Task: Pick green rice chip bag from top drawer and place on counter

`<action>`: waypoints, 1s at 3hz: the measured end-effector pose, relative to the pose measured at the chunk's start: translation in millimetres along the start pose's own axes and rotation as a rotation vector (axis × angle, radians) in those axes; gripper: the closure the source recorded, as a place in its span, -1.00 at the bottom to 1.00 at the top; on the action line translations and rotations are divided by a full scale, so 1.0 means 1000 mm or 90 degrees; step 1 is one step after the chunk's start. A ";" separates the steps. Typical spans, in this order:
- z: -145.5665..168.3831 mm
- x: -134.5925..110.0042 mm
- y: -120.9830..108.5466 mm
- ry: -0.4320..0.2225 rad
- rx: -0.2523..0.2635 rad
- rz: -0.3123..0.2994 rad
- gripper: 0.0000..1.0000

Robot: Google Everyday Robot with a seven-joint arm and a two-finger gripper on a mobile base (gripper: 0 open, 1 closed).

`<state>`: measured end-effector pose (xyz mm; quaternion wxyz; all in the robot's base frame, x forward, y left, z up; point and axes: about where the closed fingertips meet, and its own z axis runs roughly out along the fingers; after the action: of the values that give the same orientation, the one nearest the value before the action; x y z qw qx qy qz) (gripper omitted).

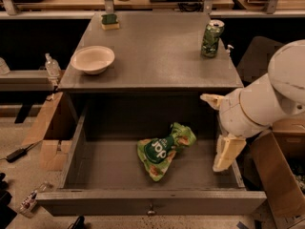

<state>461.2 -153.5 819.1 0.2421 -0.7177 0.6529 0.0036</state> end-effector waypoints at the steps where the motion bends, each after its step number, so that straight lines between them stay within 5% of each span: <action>1: -0.007 -0.002 -0.013 0.004 0.031 -0.026 -1.00; 2: -0.008 -0.006 -0.015 0.011 0.035 -0.036 -1.00; 3: 0.027 -0.024 -0.027 0.021 0.041 -0.109 -1.00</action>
Offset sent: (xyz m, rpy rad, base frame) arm 0.0144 0.0062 0.0136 -0.0393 -0.0856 0.0378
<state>491.2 -120.8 811.9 0.2534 -0.7629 0.5927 -0.0501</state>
